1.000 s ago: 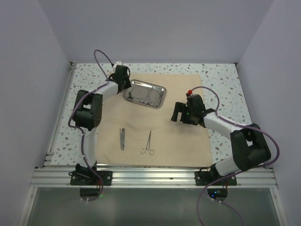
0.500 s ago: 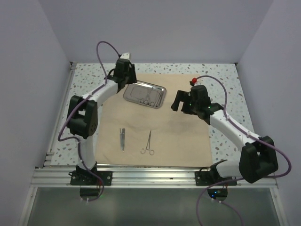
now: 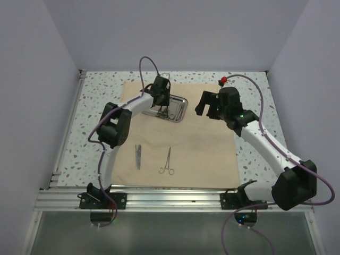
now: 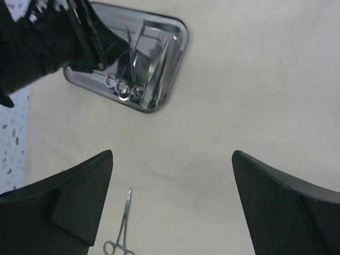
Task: Open and lay out the surgical kit
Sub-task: Pick up the medical item from the container.
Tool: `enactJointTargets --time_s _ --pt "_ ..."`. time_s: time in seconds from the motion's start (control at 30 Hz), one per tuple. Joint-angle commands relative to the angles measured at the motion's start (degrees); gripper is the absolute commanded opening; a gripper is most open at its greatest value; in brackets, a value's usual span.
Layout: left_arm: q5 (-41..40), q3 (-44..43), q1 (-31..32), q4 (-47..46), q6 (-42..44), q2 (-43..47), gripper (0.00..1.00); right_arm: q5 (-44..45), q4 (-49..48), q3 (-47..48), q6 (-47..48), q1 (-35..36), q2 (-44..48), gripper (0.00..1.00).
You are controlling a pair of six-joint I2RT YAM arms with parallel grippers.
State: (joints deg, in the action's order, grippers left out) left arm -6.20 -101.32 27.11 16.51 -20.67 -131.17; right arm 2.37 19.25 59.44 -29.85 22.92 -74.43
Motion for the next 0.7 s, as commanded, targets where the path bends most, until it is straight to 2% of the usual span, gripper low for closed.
enactJointTargets --time_s 0.0,0.4,0.53,0.63,0.67 --pt "-2.2 -2.7 -0.1 2.3 0.3 -1.2 0.40 3.7 2.3 8.0 3.2 0.2 0.7 0.98" --pt "-2.6 -6.5 3.5 4.1 2.9 -5.1 0.40 0.9 1.5 9.6 4.8 0.1 0.4 0.98" --pt "-6.4 -10.6 4.3 9.4 3.4 -7.6 0.40 -0.3 0.8 10.3 5.2 0.1 0.0 0.98" --pt "-8.7 -13.2 4.9 12.6 4.0 -9.0 0.37 -0.7 1.1 10.6 6.0 0.2 0.8 0.98" --pt "-9.0 -13.2 5.1 12.8 4.1 -9.1 0.33 -0.8 1.1 10.2 6.3 0.2 1.1 0.98"
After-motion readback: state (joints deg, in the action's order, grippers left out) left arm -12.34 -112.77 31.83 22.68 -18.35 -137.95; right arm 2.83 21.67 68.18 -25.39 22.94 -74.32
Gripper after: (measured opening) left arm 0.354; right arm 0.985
